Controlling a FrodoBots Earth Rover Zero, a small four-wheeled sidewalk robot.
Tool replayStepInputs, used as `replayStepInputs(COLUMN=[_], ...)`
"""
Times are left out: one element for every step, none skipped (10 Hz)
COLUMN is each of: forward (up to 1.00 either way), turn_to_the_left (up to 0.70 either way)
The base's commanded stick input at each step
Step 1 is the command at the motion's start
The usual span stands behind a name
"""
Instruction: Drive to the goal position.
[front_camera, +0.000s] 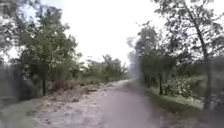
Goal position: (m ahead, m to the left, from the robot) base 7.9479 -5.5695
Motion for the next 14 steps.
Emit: replayStepInputs(forward=[0.69,0.69,0.69,0.69,0.69,0.69,0.69,0.69,0.69,0.69,0.69,0.69,0.69,0.69], turn_to_the_left=[0.01,0.01,0.01,0.01,0.01,0.01,0.01,0.01,0.01,0.01,0.01,0.01,0.01,0.01])
